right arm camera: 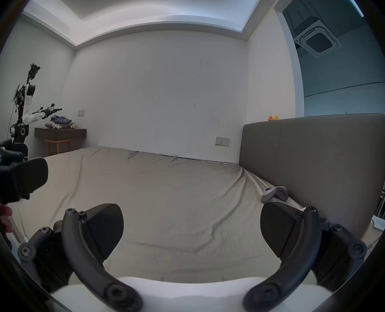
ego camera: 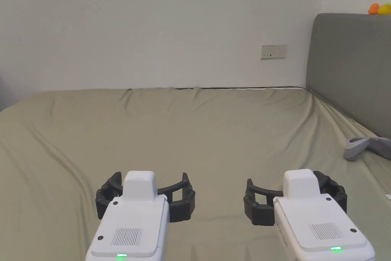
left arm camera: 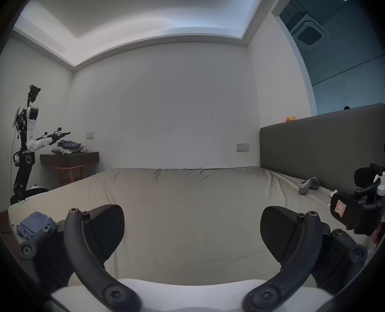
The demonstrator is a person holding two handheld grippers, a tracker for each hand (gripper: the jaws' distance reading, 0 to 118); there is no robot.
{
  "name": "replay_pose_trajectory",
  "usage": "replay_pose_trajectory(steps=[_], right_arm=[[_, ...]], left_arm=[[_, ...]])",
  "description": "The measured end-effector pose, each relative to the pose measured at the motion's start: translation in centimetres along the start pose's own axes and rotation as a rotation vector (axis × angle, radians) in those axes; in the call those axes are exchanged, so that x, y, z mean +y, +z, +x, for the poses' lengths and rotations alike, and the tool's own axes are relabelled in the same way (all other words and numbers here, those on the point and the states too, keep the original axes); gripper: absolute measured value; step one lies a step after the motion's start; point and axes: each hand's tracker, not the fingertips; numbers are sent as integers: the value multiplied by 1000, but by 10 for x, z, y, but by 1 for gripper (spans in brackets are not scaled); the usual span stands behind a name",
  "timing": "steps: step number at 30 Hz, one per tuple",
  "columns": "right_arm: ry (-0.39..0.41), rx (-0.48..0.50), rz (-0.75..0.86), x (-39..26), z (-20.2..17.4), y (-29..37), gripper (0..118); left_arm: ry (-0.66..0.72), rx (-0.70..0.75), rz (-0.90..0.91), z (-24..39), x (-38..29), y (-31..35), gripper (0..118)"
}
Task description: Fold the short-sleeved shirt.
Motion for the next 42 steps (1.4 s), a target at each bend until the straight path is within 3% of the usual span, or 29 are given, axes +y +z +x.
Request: replay_pose_trajectory(steps=[8, 12, 14, 18, 21, 26, 28, 30, 32, 33, 35, 42], right_arm=[[-6, -15, 5, 7, -3, 1, 118], [-80, 14, -76, 2, -2, -5, 118], [-63, 13, -67, 5, -3, -7, 118], [-112, 63, -100, 6, -2, -11, 118], [-135, 9, -145, 6, -5, -15, 118], [-8, -64, -84, 8, -15, -14, 118], [-91, -55, -142, 8, -14, -15, 118], [-39, -37, -97, 12, -14, -14, 118], [-56, -33, -103, 10, -15, -13, 118], [-11, -31, -51, 14, -16, -12, 118], [-59, -23, -88, 12, -16, -11, 118], [-49, -41, -47, 17, -16, -8, 118]], left_arm=[[36, 21, -46, -6, 0, -4, 117], [59, 27, -63, -8, -1, -6, 117], [59, 27, -68, -9, -2, -7, 117], [69, 30, -67, -11, -1, -7, 117], [68, 24, -70, -11, -1, -8, 117], [66, 13, -70, -10, -1, -7, 117], [48, 12, -65, -8, -1, -6, 117], [34, 15, -60, -6, -2, -5, 117], [41, 6, -60, -6, -1, -5, 117], [43, 5, -62, -6, -1, -5, 117], [42, 5, -60, -6, -1, -4, 117], [58, 9, -66, -10, -1, -6, 117]])
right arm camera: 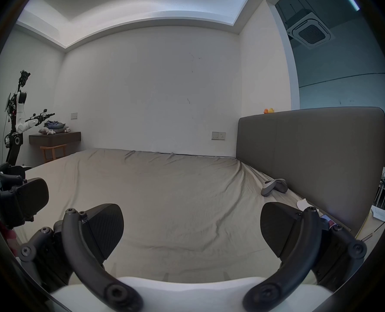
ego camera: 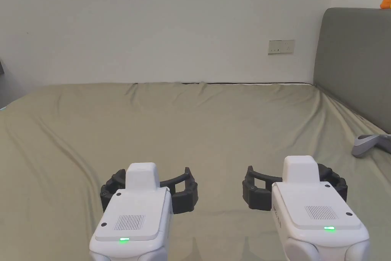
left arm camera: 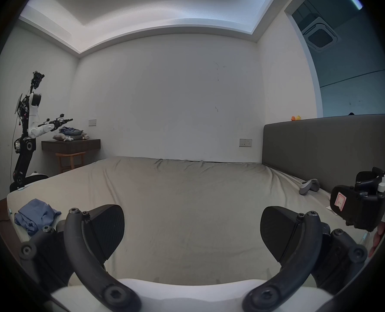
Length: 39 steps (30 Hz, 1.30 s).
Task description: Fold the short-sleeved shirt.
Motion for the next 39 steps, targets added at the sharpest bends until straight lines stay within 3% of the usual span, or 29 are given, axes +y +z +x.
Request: replay_pose_trajectory(steps=[39], right_arm=[[2, 18, 7, -3, -2, -1, 118]], left_arm=[[-24, 15, 5, 1, -3, -1, 117]])
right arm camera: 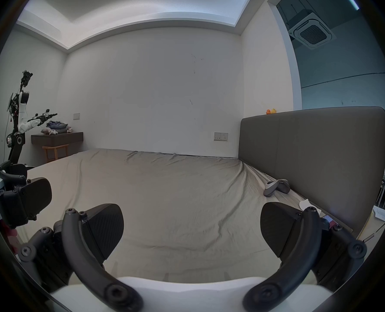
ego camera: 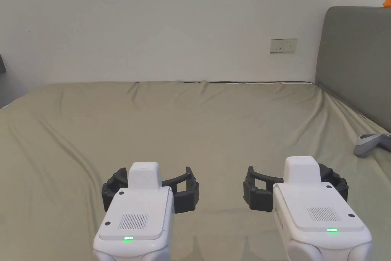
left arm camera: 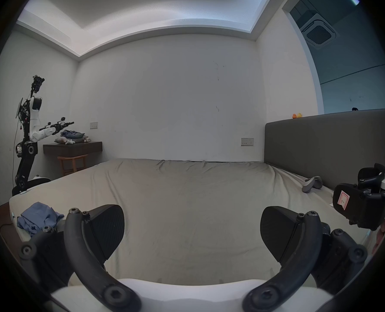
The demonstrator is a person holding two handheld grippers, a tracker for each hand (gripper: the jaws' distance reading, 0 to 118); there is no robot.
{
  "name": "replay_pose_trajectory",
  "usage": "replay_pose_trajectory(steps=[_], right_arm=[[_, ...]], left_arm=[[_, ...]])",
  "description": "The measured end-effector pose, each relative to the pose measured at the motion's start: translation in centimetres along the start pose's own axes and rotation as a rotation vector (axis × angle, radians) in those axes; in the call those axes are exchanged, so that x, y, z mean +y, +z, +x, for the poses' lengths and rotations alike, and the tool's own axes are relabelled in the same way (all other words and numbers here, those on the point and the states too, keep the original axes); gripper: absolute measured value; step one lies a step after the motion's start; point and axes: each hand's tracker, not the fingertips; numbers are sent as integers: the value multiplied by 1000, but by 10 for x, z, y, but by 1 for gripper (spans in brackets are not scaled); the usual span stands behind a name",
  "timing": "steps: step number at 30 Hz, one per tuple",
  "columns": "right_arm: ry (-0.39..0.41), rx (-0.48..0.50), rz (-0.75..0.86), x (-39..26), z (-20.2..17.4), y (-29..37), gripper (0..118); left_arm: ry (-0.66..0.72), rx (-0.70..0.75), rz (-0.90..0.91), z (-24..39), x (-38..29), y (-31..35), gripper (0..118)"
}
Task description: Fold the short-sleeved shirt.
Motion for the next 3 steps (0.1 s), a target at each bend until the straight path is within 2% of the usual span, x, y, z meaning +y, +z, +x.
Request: replay_pose_trajectory(steps=[3], right_arm=[[2, 0, -2, 0, 0, 0, 118]], left_arm=[[-1, -3, 1, 0, 0, 0, 117]])
